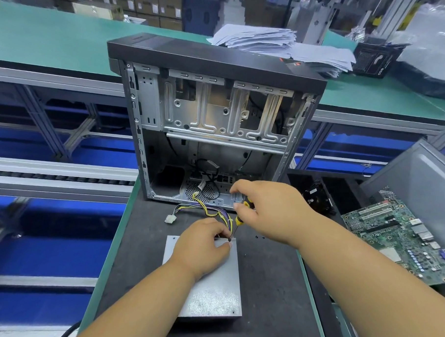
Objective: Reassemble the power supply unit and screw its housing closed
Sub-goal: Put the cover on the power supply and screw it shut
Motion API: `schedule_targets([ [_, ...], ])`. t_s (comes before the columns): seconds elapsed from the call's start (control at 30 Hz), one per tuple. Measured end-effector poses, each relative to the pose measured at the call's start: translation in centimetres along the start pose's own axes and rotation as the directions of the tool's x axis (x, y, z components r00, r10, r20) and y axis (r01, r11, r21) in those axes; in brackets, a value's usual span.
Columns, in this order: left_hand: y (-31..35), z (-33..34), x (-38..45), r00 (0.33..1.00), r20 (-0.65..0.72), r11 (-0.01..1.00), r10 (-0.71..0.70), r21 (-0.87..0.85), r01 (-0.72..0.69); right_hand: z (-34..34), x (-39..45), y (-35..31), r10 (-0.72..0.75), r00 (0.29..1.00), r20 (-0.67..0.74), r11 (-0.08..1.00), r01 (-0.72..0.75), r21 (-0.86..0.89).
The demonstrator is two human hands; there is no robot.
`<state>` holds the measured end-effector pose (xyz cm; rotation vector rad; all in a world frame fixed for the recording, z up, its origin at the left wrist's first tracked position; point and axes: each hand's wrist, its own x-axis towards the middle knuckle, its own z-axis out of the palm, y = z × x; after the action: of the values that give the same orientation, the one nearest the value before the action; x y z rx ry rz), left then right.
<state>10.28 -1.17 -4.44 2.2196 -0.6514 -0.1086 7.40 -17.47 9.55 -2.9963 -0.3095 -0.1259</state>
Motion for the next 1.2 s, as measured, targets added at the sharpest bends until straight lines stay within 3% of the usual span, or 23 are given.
schedule_targets([
  [0.07, -0.01, -0.01, 0.01, 1.000, 0.004, 1.000, -0.002, 0.004, 0.002, 0.03, -0.04, -0.04, -0.026, 1.000, -0.008, 0.998, 0.027, 0.051],
  [0.23, -0.09, 0.03, 0.03, 1.000, 0.006, 1.000, -0.010, 0.017, 0.010, 0.26, 0.10, 0.03, 0.004, 1.000, -0.020, 0.997, -0.005, -0.074],
  [0.47, -0.20, 0.07, 0.04, 1.000, 0.006, 1.000, -0.006, 0.017, 0.006, -0.02, 0.13, 0.05, -0.022, 1.000, 0.007, 0.997, 0.021, 0.073],
  [0.63, -0.25, 0.18, 0.12, 1.000, 0.001, 1.000, -0.004, 0.014, 0.004, 0.20, 0.03, 0.18, 0.043, 0.999, -0.014, 0.998, -0.044, -0.035],
  [0.8, -0.31, 0.17, 0.07, 1.000, -0.001, 1.000, 0.001, 0.016, -0.001, -0.08, -0.14, 0.00, 0.001, 1.000, 0.009, 0.996, -0.001, 0.092],
  [1.0, -0.29, 0.18, 0.03, 1.000, 0.001, 1.000, -0.011, 0.016, 0.011, 0.21, -0.02, -0.12, 0.049, 0.999, 0.004, 0.997, -0.049, -0.056],
  [1.2, -0.14, 0.09, 0.06, 1.000, -0.004, 1.000, -0.003, 0.006, 0.003, -0.19, -0.06, -0.56, -0.023, 0.997, 0.076, 0.994, 0.015, 0.108],
])
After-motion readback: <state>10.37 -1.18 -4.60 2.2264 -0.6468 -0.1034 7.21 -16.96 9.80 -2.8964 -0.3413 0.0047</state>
